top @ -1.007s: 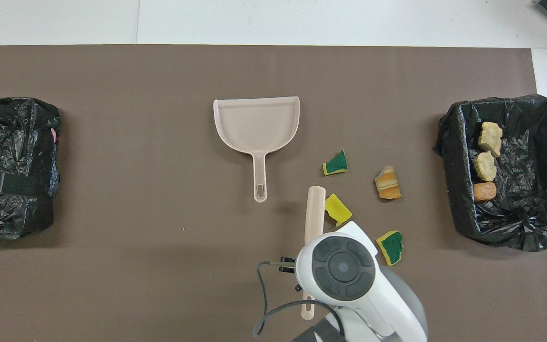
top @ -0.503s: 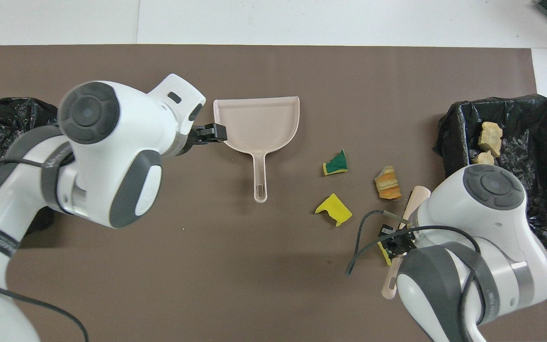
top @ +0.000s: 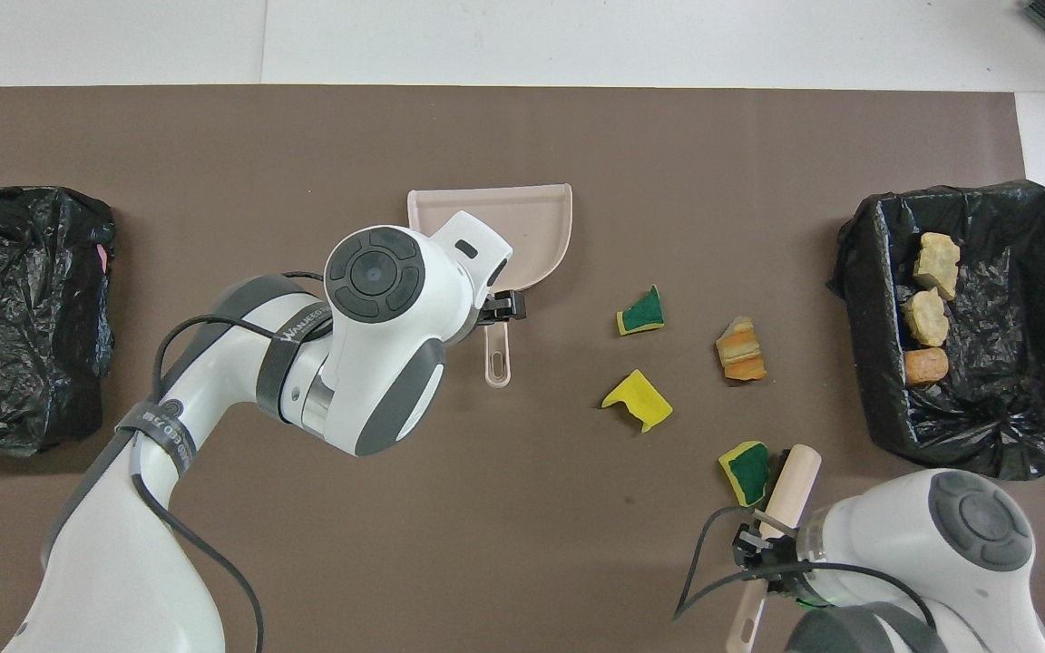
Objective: Sweep and dump trash in bin
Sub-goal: 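Grasp the dustpan with the left gripper while the right gripper grasps the brush, then sweep the sponges with the right gripper's brush toward the left gripper's dustpan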
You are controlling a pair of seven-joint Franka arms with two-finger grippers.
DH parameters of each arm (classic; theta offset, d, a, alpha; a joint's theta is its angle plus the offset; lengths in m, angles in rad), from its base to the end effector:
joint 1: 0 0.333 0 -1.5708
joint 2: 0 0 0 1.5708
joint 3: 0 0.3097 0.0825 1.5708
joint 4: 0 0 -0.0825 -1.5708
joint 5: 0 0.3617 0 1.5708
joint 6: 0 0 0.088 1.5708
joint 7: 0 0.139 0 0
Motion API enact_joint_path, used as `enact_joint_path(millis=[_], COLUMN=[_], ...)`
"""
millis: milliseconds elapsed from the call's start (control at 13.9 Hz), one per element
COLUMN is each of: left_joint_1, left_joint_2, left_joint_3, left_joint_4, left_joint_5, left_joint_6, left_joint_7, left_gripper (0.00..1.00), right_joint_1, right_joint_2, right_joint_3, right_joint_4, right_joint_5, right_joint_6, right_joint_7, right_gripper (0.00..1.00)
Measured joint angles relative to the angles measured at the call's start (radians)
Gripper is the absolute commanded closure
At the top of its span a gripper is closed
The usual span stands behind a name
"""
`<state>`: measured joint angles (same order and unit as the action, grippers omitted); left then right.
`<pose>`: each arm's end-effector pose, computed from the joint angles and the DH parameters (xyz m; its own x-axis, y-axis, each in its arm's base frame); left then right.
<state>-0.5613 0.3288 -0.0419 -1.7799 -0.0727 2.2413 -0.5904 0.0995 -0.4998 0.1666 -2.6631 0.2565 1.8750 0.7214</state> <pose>0.5231 -0.3629 0.3592 0.9972 0.0362 0.0661 0.0269 -0.9904 0.1356 0.3005 0.1049 0.3513 0.7774 -0.5497 -0.3058 -0.5502 -0.8298 0.0930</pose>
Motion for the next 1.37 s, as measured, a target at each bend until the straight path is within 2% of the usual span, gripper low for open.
enact_joint_path(millis=[216,288,360,431,503,647,863,1007,1151,1366], left_joint_1=[-0.044,-0.054,-0.060,-0.065,-0.067,-0.068,-0.068,-0.067,-0.057,0.013], left_joint_2=[0.001,0.000,0.000,0.000,0.000,0.000,0.000,0.000,-0.005,-0.060], left_joint_3=[0.000,0.000,0.001,0.001,0.001,0.003,0.009,0.013,0.023,0.034], left_joint_4=[-0.036,-0.042,-0.045,-0.046,-0.047,-0.047,-0.046,-0.046,-0.045,-0.040], left_joint_5=[0.000,0.000,0.000,0.000,0.000,0.011,0.116,0.135,0.138,0.140], left_joint_6=[0.002,0.002,0.002,0.002,0.002,0.003,0.005,0.003,-0.009,-0.151], left_joint_7=[-0.006,-0.008,-0.008,-0.008,-0.008,-0.006,0.010,0.058,0.129,0.362], left_gripper=[0.00,0.04,0.53,0.96,1.00,1.00,1.00,1.00,1.00,1.00], right_joint_1=[0.040,0.058,0.083,0.105,0.118,0.119,0.119,0.118,0.118,0.100], right_joint_2=[-0.012,0.000,0.020,0.050,0.090,0.160,0.264,0.337,0.406,0.448], right_joint_3=[0.002,0.003,0.004,0.006,0.007,0.008,0.008,0.008,0.008,0.000], right_joint_4=[-0.030,-0.024,-0.012,0.001,0.017,0.063,0.193,0.301,0.426,0.555], right_joint_5=[0.001,0.001,0.002,0.002,0.002,0.002,0.002,-0.001,-0.050,-0.120], right_joint_6=[0.106,0.132,0.150,0.175,0.212,0.248,0.252,0.241,0.146,-0.014], right_joint_7=[-0.025,-0.027,-0.027,-0.027,-0.027,-0.027,-0.028,-0.030,-0.039,-0.106], right_gripper=[1.00,1.00,1.00,1.00,1.00,1.00,1.00,1.00,1.00,1.00])
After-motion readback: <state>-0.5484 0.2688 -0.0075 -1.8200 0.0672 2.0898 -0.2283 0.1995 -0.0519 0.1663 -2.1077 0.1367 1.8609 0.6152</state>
